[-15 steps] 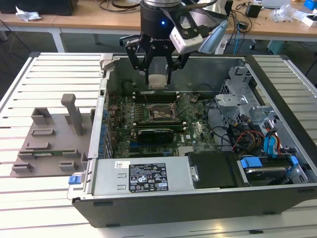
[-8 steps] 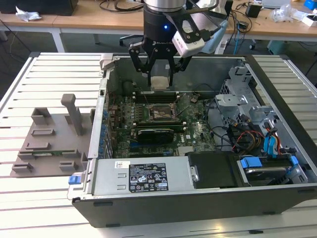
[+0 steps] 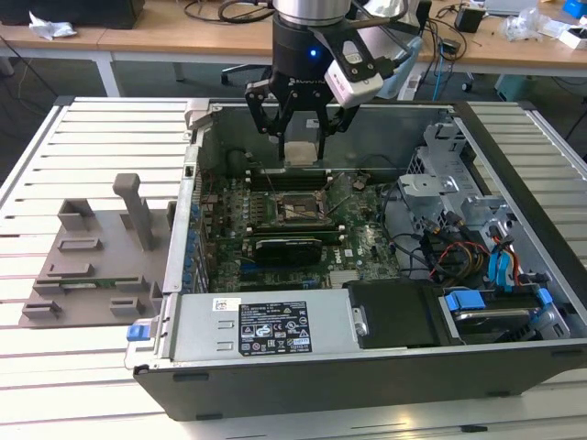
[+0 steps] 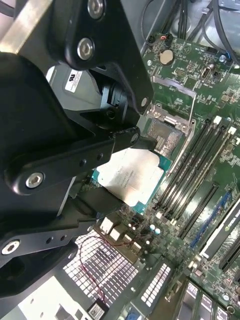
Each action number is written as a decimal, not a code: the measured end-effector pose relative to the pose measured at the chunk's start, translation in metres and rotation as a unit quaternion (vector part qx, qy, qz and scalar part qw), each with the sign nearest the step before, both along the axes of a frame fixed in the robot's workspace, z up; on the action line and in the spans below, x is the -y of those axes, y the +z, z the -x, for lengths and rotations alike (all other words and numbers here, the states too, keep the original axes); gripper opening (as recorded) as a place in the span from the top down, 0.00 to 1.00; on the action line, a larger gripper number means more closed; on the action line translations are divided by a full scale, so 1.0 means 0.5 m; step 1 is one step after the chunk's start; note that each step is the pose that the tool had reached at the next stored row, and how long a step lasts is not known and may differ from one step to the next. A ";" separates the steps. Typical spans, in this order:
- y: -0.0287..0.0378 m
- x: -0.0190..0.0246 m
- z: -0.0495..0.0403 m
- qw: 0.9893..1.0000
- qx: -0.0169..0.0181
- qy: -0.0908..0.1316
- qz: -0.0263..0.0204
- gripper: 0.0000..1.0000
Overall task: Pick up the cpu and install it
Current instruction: 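Pick up the cpu and move it towards the insertion slot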
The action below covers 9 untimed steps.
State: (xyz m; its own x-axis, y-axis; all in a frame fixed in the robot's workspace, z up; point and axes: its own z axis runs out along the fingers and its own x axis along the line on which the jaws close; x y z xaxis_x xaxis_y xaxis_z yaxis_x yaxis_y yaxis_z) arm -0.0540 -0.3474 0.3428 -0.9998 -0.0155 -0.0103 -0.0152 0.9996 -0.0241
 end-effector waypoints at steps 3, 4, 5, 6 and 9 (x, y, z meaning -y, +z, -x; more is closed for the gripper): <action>-0.002 -0.0001 0.000 1.000 0.000 0.000 0.000 0.45; -0.002 0.0000 0.000 1.000 0.000 0.000 0.000 0.45; -0.002 -0.0001 0.000 1.000 0.000 0.000 0.000 0.45; -0.002 -0.0001 0.000 1.000 0.000 0.000 0.000 0.45; -0.002 -0.0001 0.000 1.000 0.000 0.000 0.000 0.45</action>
State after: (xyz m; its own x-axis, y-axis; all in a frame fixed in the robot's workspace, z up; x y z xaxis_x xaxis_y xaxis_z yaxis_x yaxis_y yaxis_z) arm -0.0538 -0.3474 0.3416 -0.9998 -0.0156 -0.0101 -0.0153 0.9996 -0.0242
